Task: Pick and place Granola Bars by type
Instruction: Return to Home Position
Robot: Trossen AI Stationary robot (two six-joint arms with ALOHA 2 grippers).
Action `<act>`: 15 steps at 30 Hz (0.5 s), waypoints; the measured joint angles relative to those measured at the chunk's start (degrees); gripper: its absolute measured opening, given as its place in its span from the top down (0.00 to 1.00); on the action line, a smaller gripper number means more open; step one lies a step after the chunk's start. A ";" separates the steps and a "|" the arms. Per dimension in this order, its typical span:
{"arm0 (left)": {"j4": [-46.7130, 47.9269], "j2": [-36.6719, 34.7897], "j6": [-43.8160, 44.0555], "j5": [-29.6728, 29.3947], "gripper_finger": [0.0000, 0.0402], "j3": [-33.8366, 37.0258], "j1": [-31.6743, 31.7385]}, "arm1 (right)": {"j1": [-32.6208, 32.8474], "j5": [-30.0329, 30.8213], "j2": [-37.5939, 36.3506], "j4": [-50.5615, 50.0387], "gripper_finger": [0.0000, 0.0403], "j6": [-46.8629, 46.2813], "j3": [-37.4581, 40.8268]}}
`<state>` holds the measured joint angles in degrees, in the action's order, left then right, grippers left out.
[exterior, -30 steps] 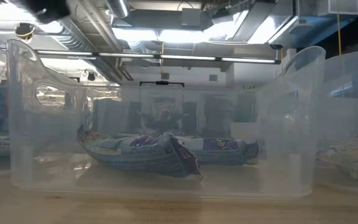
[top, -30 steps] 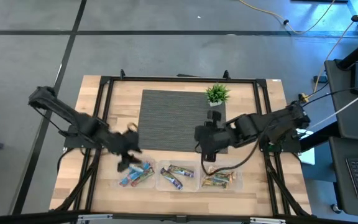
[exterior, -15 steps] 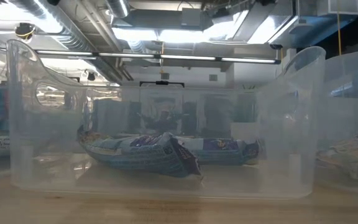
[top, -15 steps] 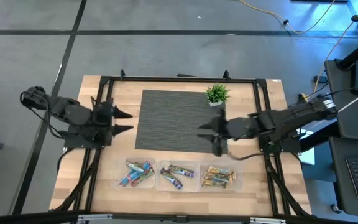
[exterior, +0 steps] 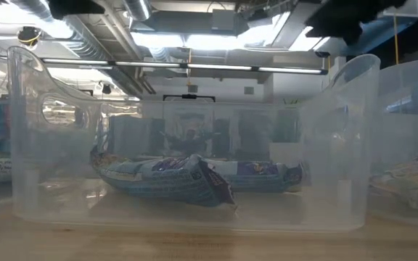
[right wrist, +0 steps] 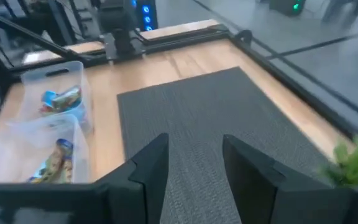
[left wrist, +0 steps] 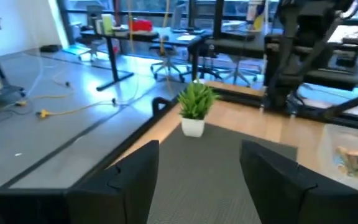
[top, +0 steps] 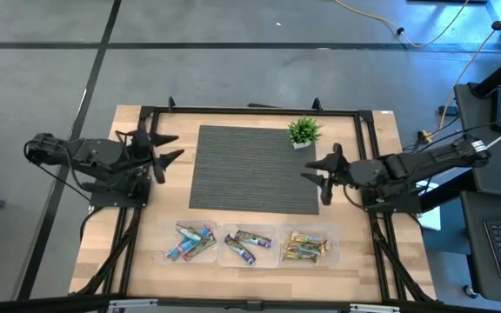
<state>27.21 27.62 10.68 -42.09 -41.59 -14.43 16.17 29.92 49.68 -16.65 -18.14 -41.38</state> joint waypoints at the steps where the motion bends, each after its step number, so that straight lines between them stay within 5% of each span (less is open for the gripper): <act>1: -0.20 -0.02 0.01 1.58 0.46 0.31 0.91 | -0.33 -0.81 -1.45 0.94 0.62 -0.82 1.78; 15: -14.21 -9.87 -2.84 27.21 0.46 17.81 20.74 | -7.26 -9.85 -21.43 15.84 0.62 2.32 19.76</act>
<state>13.01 17.75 7.84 -14.88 -23.78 6.31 8.91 20.07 28.25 -0.82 -15.82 -21.62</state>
